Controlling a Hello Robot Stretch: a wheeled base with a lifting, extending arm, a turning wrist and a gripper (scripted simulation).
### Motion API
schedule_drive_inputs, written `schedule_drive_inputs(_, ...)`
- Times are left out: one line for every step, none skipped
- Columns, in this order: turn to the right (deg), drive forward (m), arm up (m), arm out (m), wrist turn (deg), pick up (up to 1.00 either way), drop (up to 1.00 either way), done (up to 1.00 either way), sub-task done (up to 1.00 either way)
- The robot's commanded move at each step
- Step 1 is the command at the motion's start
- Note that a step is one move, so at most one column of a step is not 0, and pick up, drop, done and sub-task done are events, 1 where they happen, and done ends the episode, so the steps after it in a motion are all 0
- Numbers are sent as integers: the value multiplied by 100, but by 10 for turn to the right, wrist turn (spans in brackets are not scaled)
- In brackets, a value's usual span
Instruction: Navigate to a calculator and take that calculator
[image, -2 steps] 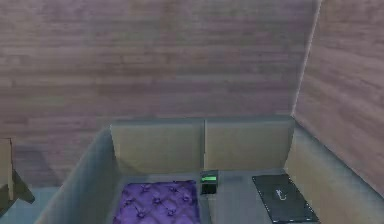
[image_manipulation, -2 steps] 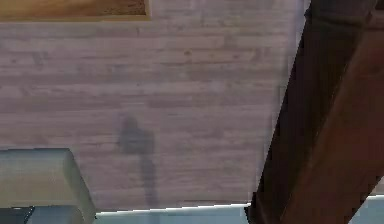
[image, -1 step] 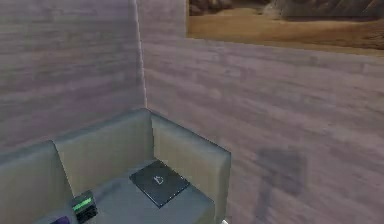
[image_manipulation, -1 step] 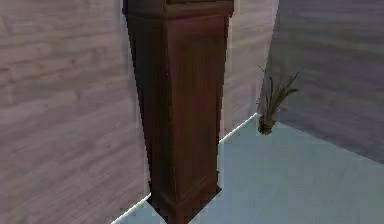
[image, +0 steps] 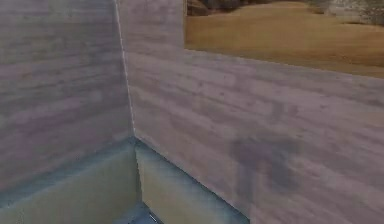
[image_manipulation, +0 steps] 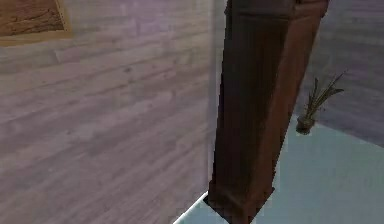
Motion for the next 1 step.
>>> schedule_drive_inputs(-450, 0, 0, 0, 0, 0, 0, 0, 0)
